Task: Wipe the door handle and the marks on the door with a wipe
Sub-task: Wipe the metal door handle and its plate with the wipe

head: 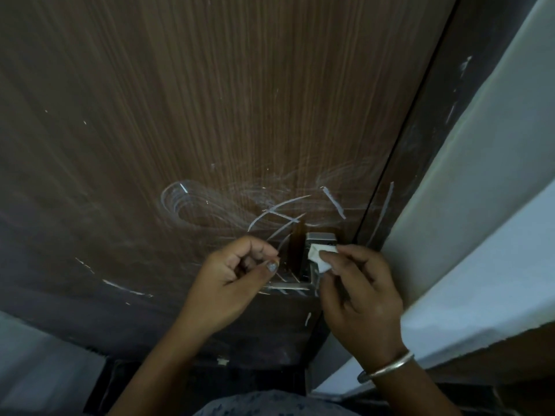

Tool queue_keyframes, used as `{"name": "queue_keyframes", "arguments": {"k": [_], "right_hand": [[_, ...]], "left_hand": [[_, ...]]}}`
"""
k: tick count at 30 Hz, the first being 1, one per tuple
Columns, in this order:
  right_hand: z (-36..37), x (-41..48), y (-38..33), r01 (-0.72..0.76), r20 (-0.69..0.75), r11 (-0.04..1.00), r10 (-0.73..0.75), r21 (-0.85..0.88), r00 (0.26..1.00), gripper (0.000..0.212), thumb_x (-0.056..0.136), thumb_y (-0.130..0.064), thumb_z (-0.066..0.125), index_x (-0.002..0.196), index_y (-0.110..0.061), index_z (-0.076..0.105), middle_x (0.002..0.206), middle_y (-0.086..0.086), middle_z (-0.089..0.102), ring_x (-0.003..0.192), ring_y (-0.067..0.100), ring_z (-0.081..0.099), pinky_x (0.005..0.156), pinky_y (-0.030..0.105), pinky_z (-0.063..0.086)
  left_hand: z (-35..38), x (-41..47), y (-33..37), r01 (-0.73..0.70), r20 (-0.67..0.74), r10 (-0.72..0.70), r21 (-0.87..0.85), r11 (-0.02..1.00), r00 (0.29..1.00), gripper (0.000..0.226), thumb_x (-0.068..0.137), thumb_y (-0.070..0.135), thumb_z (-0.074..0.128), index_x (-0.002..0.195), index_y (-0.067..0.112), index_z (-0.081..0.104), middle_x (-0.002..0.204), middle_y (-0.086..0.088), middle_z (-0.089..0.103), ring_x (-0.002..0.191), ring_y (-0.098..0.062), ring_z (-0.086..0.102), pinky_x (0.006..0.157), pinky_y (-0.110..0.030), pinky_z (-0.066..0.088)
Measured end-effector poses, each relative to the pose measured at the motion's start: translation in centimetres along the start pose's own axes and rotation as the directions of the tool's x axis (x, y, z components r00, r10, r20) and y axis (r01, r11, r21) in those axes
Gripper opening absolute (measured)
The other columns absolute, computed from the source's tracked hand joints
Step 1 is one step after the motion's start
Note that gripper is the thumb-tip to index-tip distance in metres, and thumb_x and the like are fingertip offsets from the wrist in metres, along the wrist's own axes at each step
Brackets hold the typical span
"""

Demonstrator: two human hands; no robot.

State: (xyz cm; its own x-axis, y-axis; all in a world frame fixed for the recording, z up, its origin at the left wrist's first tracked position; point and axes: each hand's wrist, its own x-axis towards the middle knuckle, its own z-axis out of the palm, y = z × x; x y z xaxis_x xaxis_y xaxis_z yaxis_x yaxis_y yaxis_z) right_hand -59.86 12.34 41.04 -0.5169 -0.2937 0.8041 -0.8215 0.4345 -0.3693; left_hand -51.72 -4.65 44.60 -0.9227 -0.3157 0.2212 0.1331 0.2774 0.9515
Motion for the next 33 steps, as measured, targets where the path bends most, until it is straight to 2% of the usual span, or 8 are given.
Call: {"name": "queue_keyframes", "arguments": {"k": [4,7,10,14,21,27,30,33], "right_hand": [[0.6,0.4,0.2,0.203,0.021,0.967,-0.202,-0.156,0.979,0.018,0.088,-0.013,0.061,0.094,-0.002,0.073,0.095,0.020,0.069,0.081,0.031,0.068,0.071,0.035,0.058],[0.9,1.0,0.1,0.309,0.051,0.933,-0.305,-0.183,0.951,0.014,0.087,-0.007,0.064,0.095,0.001,0.073,0.093,0.020,0.071,0.080,0.033,0.068,0.077,0.035,0.055],[1.5,1.2,-0.2,0.339,0.069,0.911,-0.333,-0.235,0.940,0.014,0.084,-0.005,0.067,0.096,0.001,0.073,0.093,0.019,0.072,0.078,0.032,0.068,0.077,0.033,0.053],[1.5,0.9,-0.1,0.306,0.036,0.913,-0.308,-0.271,0.951,0.013,0.082,-0.002,0.070,0.095,0.001,0.073,0.092,0.018,0.071,0.077,0.032,0.068,0.076,0.033,0.053],[1.0,0.3,1.0,0.237,-0.047,0.925,-0.262,-0.298,0.964,0.012,0.084,0.000,0.068,0.094,0.003,0.073,0.093,0.018,0.072,0.078,0.031,0.068,0.082,0.030,0.048],[3.1,0.1,-0.1,0.260,-0.010,0.929,-0.272,-0.263,0.962,0.015,0.082,-0.003,0.070,0.097,0.001,0.070,0.087,0.016,0.070,0.077,0.029,0.059,0.067,0.032,0.051],[2.5,0.1,-0.1,0.166,-0.073,0.960,-0.187,-0.227,0.980,0.008,0.085,-0.004,0.067,0.091,0.001,0.067,0.078,0.015,0.067,0.068,0.030,0.060,0.062,0.030,0.048],[1.6,-0.1,0.3,-0.016,-0.118,0.985,-0.004,-0.173,0.993,0.016,0.088,-0.008,0.064,0.083,0.004,0.072,0.076,0.015,0.067,0.069,0.023,0.059,0.073,0.013,0.041]], "left_hand": [[0.0,-0.2,-0.6,0.024,-0.026,-0.023,0.035,0.999,0.999,0.013,0.081,0.001,0.064,0.085,0.013,0.068,0.069,0.003,0.063,0.061,-0.010,0.053,0.056,-0.017,0.043],[0.0,-0.3,-1.0,0.039,-0.037,-0.037,0.049,0.998,0.999,0.013,0.082,0.002,0.064,0.084,0.015,0.068,0.071,-0.002,0.065,0.062,-0.012,0.055,0.057,-0.019,0.045],[0.0,-0.5,-1.0,0.038,-0.025,-0.037,0.048,0.998,0.999,0.004,0.080,0.014,0.066,0.083,0.016,0.067,0.073,-0.001,0.066,0.063,-0.011,0.056,0.058,-0.018,0.046],[-0.1,-0.5,-1.1,0.028,-0.023,-0.027,0.048,0.998,0.999,0.011,0.075,0.019,0.061,0.084,0.015,0.068,0.070,-0.002,0.064,0.062,-0.008,0.055,0.058,-0.016,0.045],[-0.4,-0.7,-1.7,0.020,-0.034,-0.019,0.040,0.999,0.999,0.013,0.082,0.001,0.063,0.085,0.013,0.068,0.070,0.008,0.064,0.064,-0.002,0.054,0.059,-0.011,0.043],[-0.3,-0.8,-1.6,0.014,-0.074,-0.016,-0.033,0.999,0.997,0.008,0.079,0.007,0.065,0.082,0.015,0.067,0.070,0.008,0.064,0.063,0.000,0.055,0.058,-0.011,0.044],[-0.4,-0.7,-1.8,0.010,-0.090,-0.013,-0.038,0.999,0.996,0.018,0.081,-0.002,0.062,0.082,0.015,0.067,0.074,-0.007,0.067,0.064,-0.015,0.060,0.059,-0.015,0.046],[-0.6,-0.6,-2.0,0.017,-0.091,-0.021,-0.041,0.999,0.996,0.017,0.081,-0.001,0.062,0.081,0.015,0.067,0.081,-0.022,0.065,0.077,-0.036,0.060,0.064,-0.026,0.047]]}}
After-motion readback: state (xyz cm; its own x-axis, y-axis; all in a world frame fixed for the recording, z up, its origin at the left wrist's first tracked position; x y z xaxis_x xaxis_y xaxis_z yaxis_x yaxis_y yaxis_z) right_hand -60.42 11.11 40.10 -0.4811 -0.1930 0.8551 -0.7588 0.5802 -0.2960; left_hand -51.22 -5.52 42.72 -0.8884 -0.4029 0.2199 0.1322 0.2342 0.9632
